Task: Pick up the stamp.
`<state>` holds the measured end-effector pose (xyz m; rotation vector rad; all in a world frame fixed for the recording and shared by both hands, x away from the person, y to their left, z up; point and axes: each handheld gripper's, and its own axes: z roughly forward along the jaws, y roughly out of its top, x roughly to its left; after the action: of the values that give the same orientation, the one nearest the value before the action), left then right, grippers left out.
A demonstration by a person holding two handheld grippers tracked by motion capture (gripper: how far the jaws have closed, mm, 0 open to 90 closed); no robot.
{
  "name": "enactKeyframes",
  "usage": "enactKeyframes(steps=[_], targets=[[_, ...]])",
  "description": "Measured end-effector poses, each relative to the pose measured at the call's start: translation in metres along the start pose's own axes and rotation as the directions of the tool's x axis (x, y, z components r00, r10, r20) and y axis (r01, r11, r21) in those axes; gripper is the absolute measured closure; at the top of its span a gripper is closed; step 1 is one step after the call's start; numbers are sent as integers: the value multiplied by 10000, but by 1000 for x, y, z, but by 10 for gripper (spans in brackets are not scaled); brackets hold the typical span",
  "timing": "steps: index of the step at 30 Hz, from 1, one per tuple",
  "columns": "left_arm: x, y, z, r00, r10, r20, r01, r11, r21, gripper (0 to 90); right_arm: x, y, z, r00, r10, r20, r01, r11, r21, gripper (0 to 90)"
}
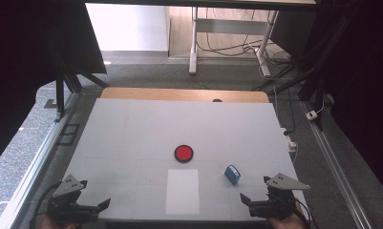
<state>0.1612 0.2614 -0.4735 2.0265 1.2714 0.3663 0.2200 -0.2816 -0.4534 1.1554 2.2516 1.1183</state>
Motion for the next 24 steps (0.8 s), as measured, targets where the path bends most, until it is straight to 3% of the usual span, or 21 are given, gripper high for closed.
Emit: enactKeyframes(steps=[10, 24], targets=[[-1, 2, 2, 9998, 101, -178, -99, 9999, 90, 0, 0, 0, 0, 10000, 82, 51, -82, 10000, 56, 0], [-2, 2, 3, 9998, 177, -78, -176, 9997, 149, 1, 1, 0, 2, 9999, -79, 70, 78, 9998, 206, 0]])
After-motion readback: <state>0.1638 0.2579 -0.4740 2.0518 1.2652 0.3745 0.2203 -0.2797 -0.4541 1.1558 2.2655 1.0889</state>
